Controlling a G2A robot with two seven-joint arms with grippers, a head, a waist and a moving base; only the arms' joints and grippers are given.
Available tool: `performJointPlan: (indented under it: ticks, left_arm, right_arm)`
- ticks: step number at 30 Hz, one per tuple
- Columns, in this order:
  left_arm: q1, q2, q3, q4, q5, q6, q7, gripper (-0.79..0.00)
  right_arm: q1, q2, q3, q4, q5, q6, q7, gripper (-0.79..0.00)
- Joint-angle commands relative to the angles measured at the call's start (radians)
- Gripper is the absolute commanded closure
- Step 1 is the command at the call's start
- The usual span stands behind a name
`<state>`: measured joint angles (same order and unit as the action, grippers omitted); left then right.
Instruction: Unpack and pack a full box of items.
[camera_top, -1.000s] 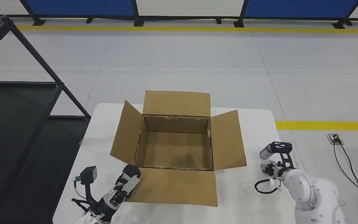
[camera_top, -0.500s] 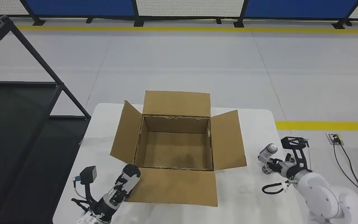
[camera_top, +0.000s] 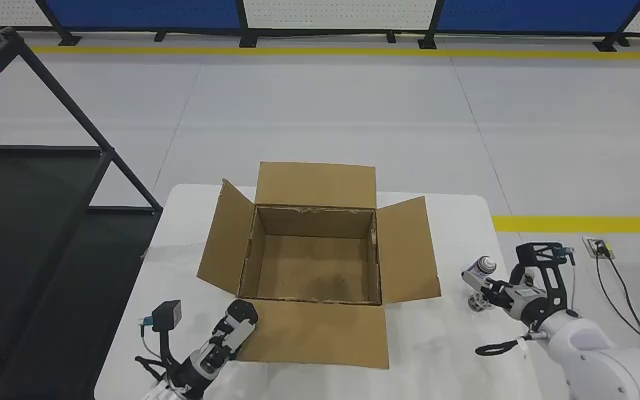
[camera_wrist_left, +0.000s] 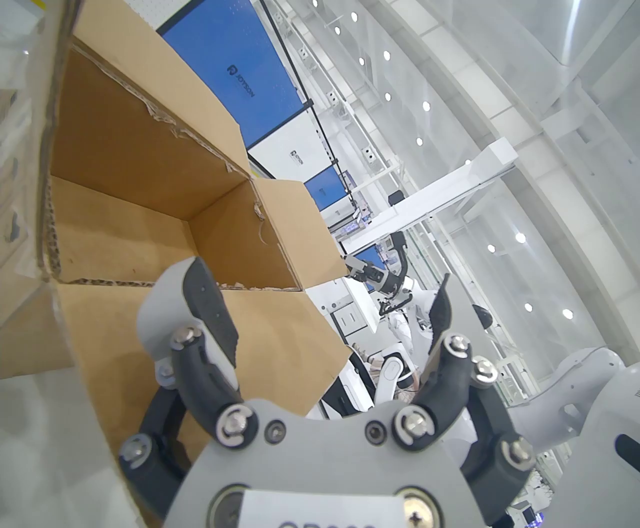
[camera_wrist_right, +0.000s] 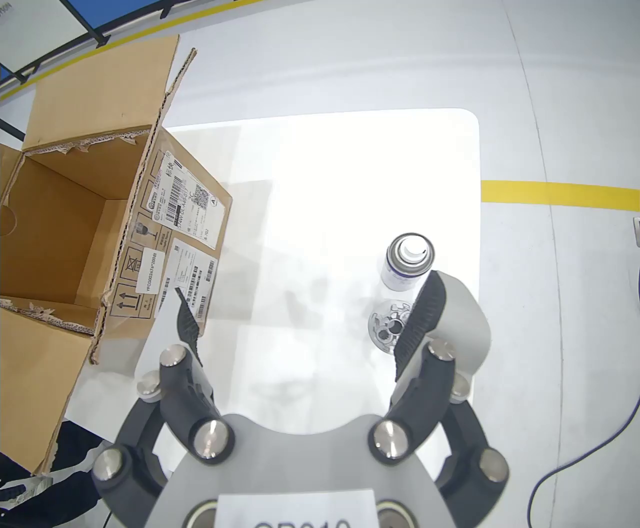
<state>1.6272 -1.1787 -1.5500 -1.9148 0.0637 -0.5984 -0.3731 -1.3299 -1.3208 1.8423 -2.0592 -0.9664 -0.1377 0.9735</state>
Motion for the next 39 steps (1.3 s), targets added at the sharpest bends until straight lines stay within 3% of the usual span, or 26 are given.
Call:
performJointPlan:
  ticks: [1,11,17,29,39]
  left_arm:
    - [0.000,0.000,0.000,0.000,0.000,0.000,0.000,-0.785]
    - [0.002,0.000,0.002,0.000,0.003,0.011,0.004,-0.785]
    - [0.047,-0.002,-0.008,0.005,0.014,0.004,0.067,-0.785]
    - [0.141,-0.006,-0.052,0.020,-0.043,-0.074,0.163,-0.785]
    - [0.160,-0.008,-0.055,0.019,-0.047,-0.089,0.186,-0.785]
  right_arm:
    - [0.000,0.000,0.000,0.000,0.000,0.000,0.000,-0.785]
    - [-0.006,0.001,-0.003,0.000,-0.004,-0.014,-0.019,-0.785]
    - [-0.004,0.018,0.012,0.042,-0.002,-0.172,-0.092,-0.785]
    - [0.074,0.072,0.071,0.247,-0.111,-0.479,-0.058,-0.785]
    - [0.157,0.104,0.038,0.474,-0.196,-0.518,-0.054,-0.785]
